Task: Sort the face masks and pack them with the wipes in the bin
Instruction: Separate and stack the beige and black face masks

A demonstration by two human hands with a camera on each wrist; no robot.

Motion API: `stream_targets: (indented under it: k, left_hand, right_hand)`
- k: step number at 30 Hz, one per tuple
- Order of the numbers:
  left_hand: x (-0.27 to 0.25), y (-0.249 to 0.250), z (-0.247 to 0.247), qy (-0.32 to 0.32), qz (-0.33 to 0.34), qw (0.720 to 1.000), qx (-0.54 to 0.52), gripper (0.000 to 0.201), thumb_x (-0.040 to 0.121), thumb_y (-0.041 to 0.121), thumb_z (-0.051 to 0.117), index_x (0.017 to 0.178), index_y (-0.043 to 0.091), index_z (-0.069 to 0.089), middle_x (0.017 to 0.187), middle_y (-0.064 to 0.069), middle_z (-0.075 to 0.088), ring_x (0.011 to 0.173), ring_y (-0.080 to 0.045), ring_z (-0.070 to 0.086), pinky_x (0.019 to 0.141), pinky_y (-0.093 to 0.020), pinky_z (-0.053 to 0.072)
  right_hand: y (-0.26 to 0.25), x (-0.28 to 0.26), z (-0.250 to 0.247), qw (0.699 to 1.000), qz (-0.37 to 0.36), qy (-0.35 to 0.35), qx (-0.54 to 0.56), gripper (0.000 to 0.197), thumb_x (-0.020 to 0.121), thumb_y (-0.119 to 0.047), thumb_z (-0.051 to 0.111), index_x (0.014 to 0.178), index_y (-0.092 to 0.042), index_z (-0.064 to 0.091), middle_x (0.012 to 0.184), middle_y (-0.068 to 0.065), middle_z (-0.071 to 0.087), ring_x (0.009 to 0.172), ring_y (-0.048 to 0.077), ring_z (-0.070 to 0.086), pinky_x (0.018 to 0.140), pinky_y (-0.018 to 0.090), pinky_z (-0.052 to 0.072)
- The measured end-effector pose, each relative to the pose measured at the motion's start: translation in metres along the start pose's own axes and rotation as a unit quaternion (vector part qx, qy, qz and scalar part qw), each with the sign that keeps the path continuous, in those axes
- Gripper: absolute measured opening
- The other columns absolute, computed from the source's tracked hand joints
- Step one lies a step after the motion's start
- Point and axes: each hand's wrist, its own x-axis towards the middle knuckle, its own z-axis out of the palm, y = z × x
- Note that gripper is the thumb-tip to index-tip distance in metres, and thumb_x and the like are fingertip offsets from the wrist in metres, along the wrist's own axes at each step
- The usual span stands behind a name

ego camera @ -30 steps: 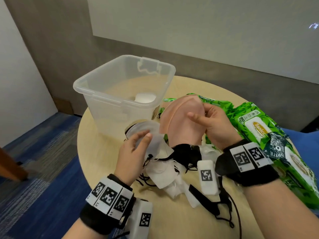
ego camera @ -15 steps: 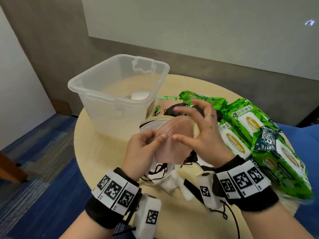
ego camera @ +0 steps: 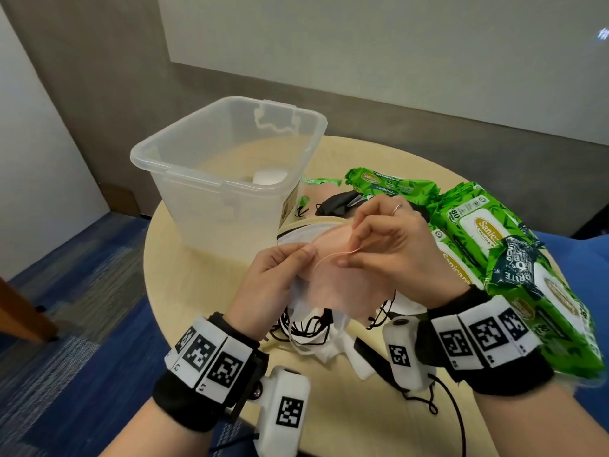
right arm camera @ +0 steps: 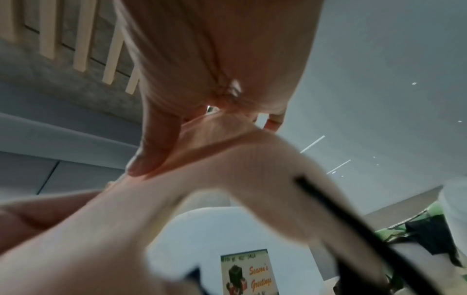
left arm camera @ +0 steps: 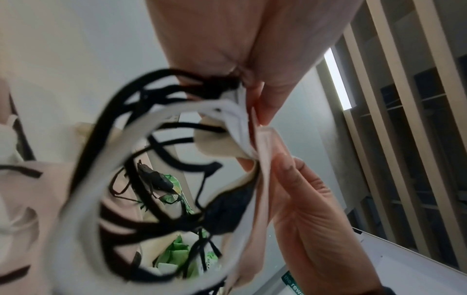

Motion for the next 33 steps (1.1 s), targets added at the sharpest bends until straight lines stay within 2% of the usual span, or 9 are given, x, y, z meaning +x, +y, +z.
stream_targets:
  k: [5, 10, 13, 16, 19, 23, 28, 30, 33]
  left_hand:
    - [0.003, 0.000, -0.005, 0.028, -0.023, 0.999, -0.006, 0.026, 0.091, 0.011, 0.047, 0.085, -0.001, 0.069, 0.077, -0.014, 0.066, 0.071, -0.021, 0.059, 0.065, -0.024, 0.048]
    - [0.000, 0.003, -0.002, 0.000, -0.023, 1.000, -0.003, 0.025, 0.094, 0.007, 0.045, 0.088, -0.003, 0.068, 0.080, -0.017, 0.063, 0.071, -0.019, 0.057, 0.062, -0.020, 0.046]
    - [-0.002, 0.005, -0.001, -0.009, -0.023, 1.000, -0.014, 0.031, 0.094, 0.004, 0.041, 0.087, 0.002, 0.071, 0.081, -0.014, 0.066, 0.075, -0.018, 0.059, 0.064, -0.020, 0.048]
    - [-0.003, 0.005, 0.000, 0.000, -0.021, 0.999, -0.039, 0.026, 0.091, 0.010, 0.050, 0.078, 0.002, 0.070, 0.073, -0.009, 0.065, 0.070, -0.014, 0.059, 0.062, -0.019, 0.047]
    - [-0.005, 0.003, -0.001, 0.001, -0.018, 0.999, -0.040, 0.022, 0.081, 0.023, 0.063, 0.078, 0.003, 0.072, 0.076, -0.014, 0.065, 0.071, -0.020, 0.057, 0.060, -0.021, 0.046]
    - [-0.005, 0.002, -0.001, -0.002, -0.007, 1.000, 0.029, 0.010, 0.078, 0.012, 0.068, 0.084, 0.005, 0.071, 0.071, -0.003, 0.070, 0.065, -0.009, 0.062, 0.058, -0.017, 0.049]
    - [-0.003, -0.002, -0.005, 0.023, 0.026, 0.994, 0.104, 0.007, 0.083, 0.009, 0.066, 0.086, 0.011, 0.073, 0.080, -0.006, 0.073, 0.073, -0.011, 0.063, 0.067, -0.021, 0.050]
    - [-0.002, -0.003, -0.006, 0.025, 0.038, 0.990, 0.131, 0.007, 0.079, 0.017, 0.069, 0.084, 0.019, 0.074, 0.082, -0.004, 0.074, 0.075, -0.010, 0.064, 0.070, -0.024, 0.051]
    - [-0.001, -0.004, -0.007, 0.034, 0.053, 0.984, 0.169, 0.013, 0.082, 0.014, 0.069, 0.080, 0.027, 0.073, 0.078, 0.001, 0.073, 0.073, -0.009, 0.063, 0.071, -0.030, 0.051]
  right_hand:
    - [-0.004, 0.004, -0.014, 0.993, 0.043, -0.047, 0.102, 0.014, 0.055, -0.047, 0.073, 0.060, -0.039, 0.064, 0.100, -0.026, 0.057, 0.113, 0.008, 0.043, 0.095, 0.030, 0.033]
    - [-0.006, 0.014, -0.008, 0.996, 0.027, -0.083, 0.013, 0.017, 0.064, -0.047, 0.070, 0.063, -0.037, 0.056, 0.094, -0.021, 0.059, 0.104, 0.016, 0.048, 0.096, 0.049, 0.034]
    - [-0.008, 0.014, -0.004, 0.998, 0.004, -0.063, 0.004, 0.015, 0.067, -0.050, 0.064, 0.065, -0.041, 0.052, 0.087, -0.016, 0.059, 0.095, 0.022, 0.051, 0.089, 0.054, 0.036]
    - [-0.004, 0.013, -0.002, 0.999, -0.001, -0.051, 0.012, 0.013, 0.069, -0.047, 0.062, 0.068, -0.040, 0.052, 0.077, -0.022, 0.057, 0.089, 0.021, 0.053, 0.084, 0.054, 0.040]
    - [0.000, 0.013, -0.002, 0.997, 0.023, -0.051, 0.059, 0.011, 0.070, -0.036, 0.067, 0.071, -0.036, 0.055, 0.076, -0.019, 0.059, 0.083, 0.013, 0.055, 0.081, 0.046, 0.046]
    - [0.003, 0.010, -0.004, 0.989, 0.053, -0.053, 0.131, 0.013, 0.074, -0.015, 0.065, 0.073, -0.025, 0.056, 0.075, -0.007, 0.060, 0.076, 0.009, 0.057, 0.074, 0.028, 0.047]
    - [-0.005, 0.009, -0.004, 0.996, -0.004, -0.080, 0.029, 0.017, 0.074, -0.014, 0.064, 0.089, -0.019, 0.057, 0.084, -0.014, 0.056, 0.080, 0.001, 0.052, 0.077, 0.016, 0.041]
    - [-0.006, 0.010, -0.004, 0.995, -0.022, -0.092, -0.027, 0.025, 0.073, -0.024, 0.065, 0.098, -0.019, 0.062, 0.087, -0.017, 0.051, 0.082, -0.002, 0.048, 0.081, 0.021, 0.039]
    - [-0.006, 0.009, -0.002, 0.992, 0.018, -0.101, -0.072, 0.026, 0.070, -0.037, 0.066, 0.092, -0.023, 0.067, 0.091, -0.001, 0.050, 0.088, 0.014, 0.048, 0.086, 0.043, 0.040]
